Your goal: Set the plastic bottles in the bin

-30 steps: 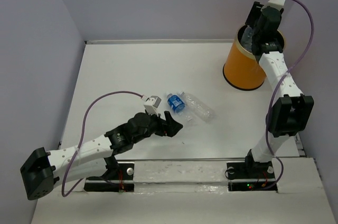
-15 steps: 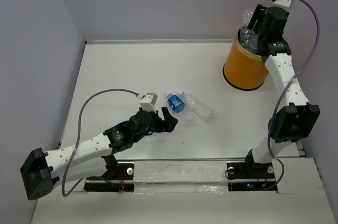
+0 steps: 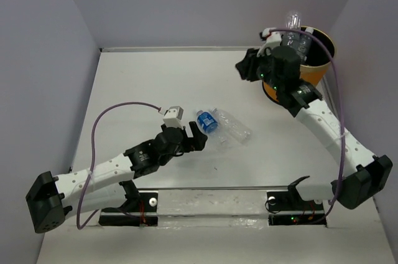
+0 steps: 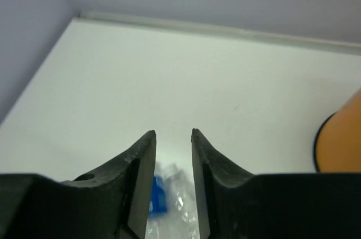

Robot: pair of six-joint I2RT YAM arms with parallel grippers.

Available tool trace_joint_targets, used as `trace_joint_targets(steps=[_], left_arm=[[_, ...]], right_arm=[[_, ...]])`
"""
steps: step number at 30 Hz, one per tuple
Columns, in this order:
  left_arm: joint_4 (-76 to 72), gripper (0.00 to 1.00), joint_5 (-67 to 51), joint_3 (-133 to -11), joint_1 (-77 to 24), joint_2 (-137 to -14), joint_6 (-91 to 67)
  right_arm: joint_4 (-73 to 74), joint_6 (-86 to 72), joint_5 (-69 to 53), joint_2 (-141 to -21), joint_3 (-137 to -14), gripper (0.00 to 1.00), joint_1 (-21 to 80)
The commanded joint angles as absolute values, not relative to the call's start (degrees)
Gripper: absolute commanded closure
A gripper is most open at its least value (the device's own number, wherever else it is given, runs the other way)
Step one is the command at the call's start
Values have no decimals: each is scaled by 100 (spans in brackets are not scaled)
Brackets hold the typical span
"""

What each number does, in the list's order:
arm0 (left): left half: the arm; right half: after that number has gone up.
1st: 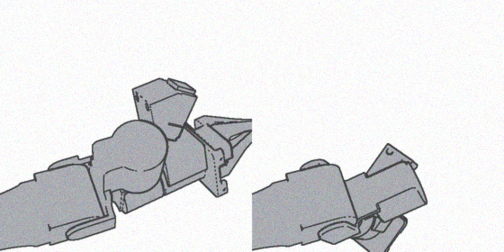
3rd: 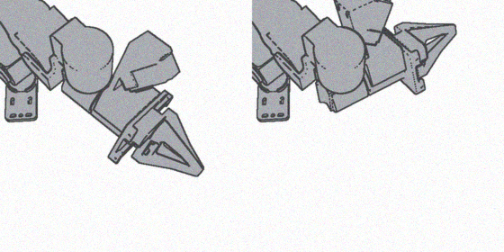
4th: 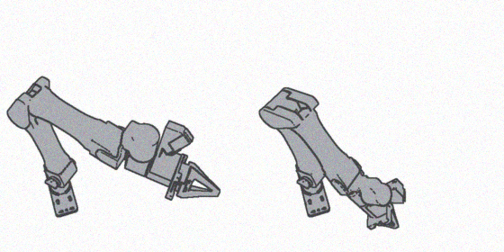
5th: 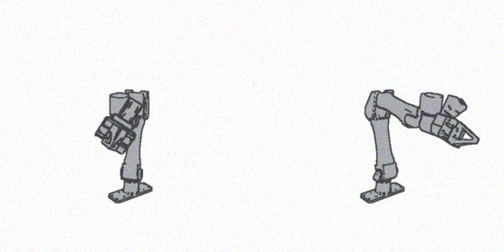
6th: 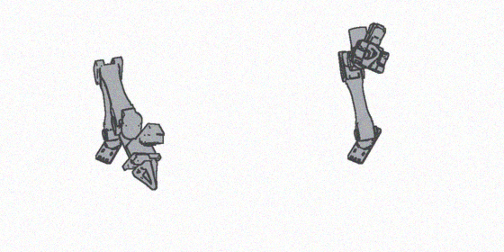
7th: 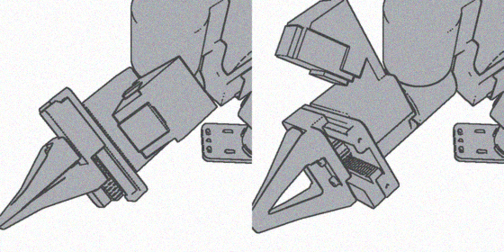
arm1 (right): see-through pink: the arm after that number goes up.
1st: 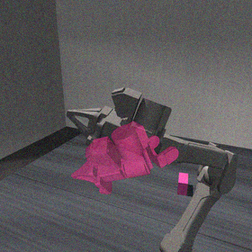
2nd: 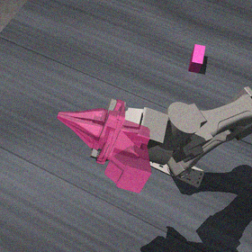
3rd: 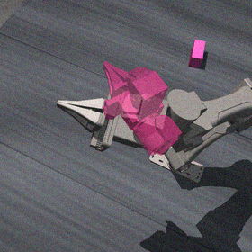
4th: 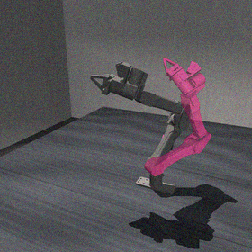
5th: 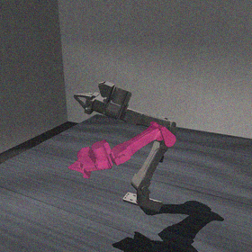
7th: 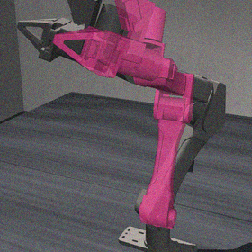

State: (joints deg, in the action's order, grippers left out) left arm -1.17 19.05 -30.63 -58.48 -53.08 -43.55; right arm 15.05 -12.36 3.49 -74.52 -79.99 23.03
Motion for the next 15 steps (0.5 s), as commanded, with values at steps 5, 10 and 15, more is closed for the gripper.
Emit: trace_joint_targets(steps=[5, 10, 15], left_arm=[[316, 1, 2452, -3165, -5774, -4633, -4535], [317, 1, 2303, -3024, -5739, -4649, -4702], [220, 1, 2188, -2936, -5739, -4685, -4772]], right_arm=[[2521, -668, -404, -8436, -7146, 6, 3076], [2786, -361, -580, -9095, -7154, 1, 3138], [3111, -229, -579, -9693, -7330, 3, 3243]])
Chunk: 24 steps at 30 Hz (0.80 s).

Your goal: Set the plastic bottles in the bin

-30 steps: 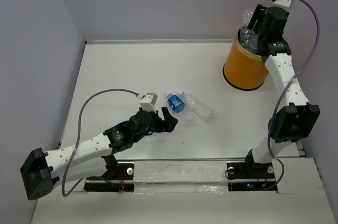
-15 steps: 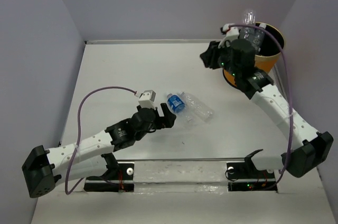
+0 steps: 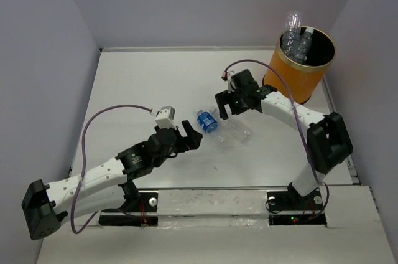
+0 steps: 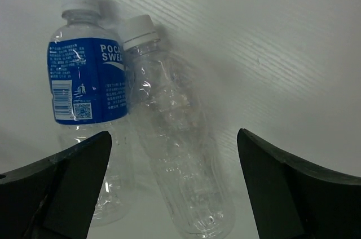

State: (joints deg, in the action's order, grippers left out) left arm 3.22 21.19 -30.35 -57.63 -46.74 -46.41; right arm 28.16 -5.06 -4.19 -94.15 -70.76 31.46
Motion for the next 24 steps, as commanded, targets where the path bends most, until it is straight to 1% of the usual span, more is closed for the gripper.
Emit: trace_joint_targets(steps=[1, 8, 11, 12, 13, 14, 18, 22, 24], left_arm=[[220, 1, 2188, -2927, -5731, -4685, -4764], [220, 1, 2118, -2874, -5713, -4650, -4755], [185, 1, 2057, -2830, -5722, -4588, -4772], [176, 1, 2031, -2813, -5722, -4570, -4772], [176, 1, 2013, -2804, -5713, -4570, -4772], [176, 1, 2013, -2804, -5713, -4562, -4772], [150, 1, 1969, -2812, -5713, -4553, -4755], [35, 1, 1846, -2865, -5687, -4658, -4685], [-114, 1, 1723, -2926, -5695, -4755, -4615]], right_arm=[[3111, -220, -632, -9694, -7330, 3, 3243], [3120, -255, -422, -10300, -7514, 3, 3296], [3103, -255, -203, -10485, -7629, 8, 3296], [3094, -255, -89, -10546, -7664, 13, 3296], [3102, -264, -44, -10547, -7681, 16, 3296], [3103, -272, -35, -10538, -7699, 23, 3296], [3111, -325, 324, -10223, -7673, 42, 3296], [3138, -439, 456, -9836, -7664, 49, 3296], [3138, -518, 466, -9476, -7655, 50, 3296]])
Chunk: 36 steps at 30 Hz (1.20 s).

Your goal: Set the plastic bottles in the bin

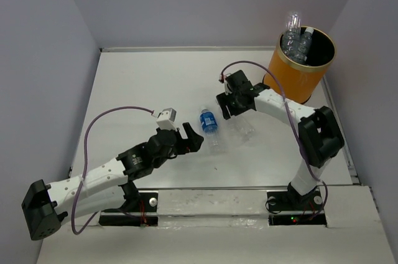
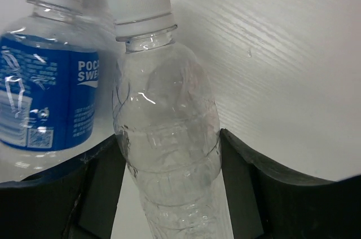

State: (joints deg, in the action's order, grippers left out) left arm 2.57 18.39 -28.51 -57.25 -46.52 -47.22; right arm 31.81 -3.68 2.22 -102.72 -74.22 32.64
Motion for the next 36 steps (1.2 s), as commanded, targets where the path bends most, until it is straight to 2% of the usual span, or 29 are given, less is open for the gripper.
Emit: trace_joint_targets(steps=[1, 7, 13, 16, 27, 31, 32, 33, 34, 36], left_arm=[[-262, 1, 1575, -2953, -5695, -4790, -4579], [-1177, 1, 686, -3234, -5687, -5133, -4368], [-1967, 1, 676, -3507, -5687, -5589, -4587], [-2556, 1, 773, -3402, -5687, -5642, -4702], [-3032, 2, 738, -3709, -5687, -6539, -4509], [-3023, 21, 791, -3718, -5687, -6522, -4430], [-3023, 27, 791, -3718, -5687, -6504, -4404], [-3023, 33, 800, -3700, -5687, -6469, -4334], [-3023, 34, 800, -3691, -5687, -6425, -4316], [-3023, 42, 800, -3621, -5687, -6390, -4263]], right_arm=[[3129, -632, 457, -9353, -7655, 51, 3296], [2294, -1607, -252, -8149, -7172, 51, 3296], [100, -3528, -1132, -7068, -5750, 51, 3410], [-964, -4146, -1116, -6847, -5230, 51, 3559], [-2056, -5036, -1116, -6609, -4553, 51, 3674], [-1987, -4993, -1090, -6408, -4474, 47, 3674], [-1960, -4966, -1099, -6390, -4474, 43, 3674], [-1925, -4914, -1099, -6355, -4474, 30, 3674], [-1873, -4817, -1090, -6346, -4491, 28, 3674], [-1644, -4738, -1107, -6328, -4561, 25, 3674]])
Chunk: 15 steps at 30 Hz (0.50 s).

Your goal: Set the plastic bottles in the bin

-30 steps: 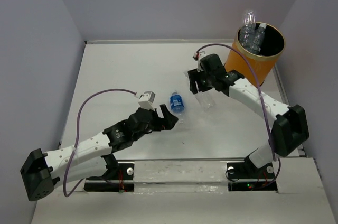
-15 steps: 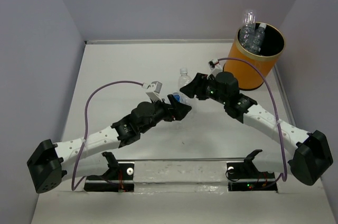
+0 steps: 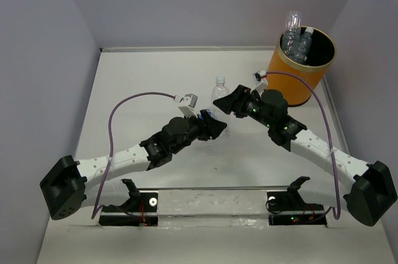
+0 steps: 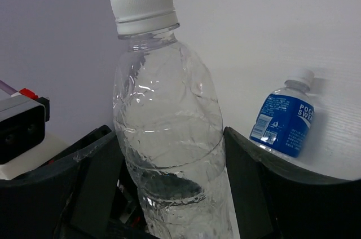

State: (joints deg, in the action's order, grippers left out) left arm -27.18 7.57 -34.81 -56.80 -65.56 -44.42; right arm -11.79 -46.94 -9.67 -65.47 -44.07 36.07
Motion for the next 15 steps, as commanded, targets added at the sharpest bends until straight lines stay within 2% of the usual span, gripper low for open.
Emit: trace_joint_targets(steps=[1, 3, 7, 8, 11, 13, 14, 15], left_arm=[[-3023, 45, 774, -3586, -5687, -6364, -4237], [-3015, 53, 634, -3525, -5687, -6337, -4166], [-2997, 57, 309, -3445, -5687, -6258, -3895], [-2919, 57, 203, -3445, -5695, -6249, -3850], [-2821, 57, 27, -3454, -5695, -6223, -3657], [-2734, 57, 26, -3454, -5687, -6162, -3604], [-2716, 56, 26, -3445, -5695, -6126, -3551], [-2707, 55, 26, -3445, -5695, -6100, -3516]], right_arm=[[-1635, -4720, -1125, -6302, -4553, 23, 3674], [-1565, -4624, -1116, -6293, -4588, 16, 3674], [-925, -4159, -1063, -6433, -4938, 1, 3674], [-758, -4044, -1046, -6529, -5061, 0, 3674], [-406, -3728, -985, -6644, -5387, 0, 3674], [-229, -3604, -967, -6758, -5536, 6, 3674], [-89, -3560, -958, -6794, -5650, 9, 3674], [-62, -3542, -906, -6785, -5669, 21, 3674]])
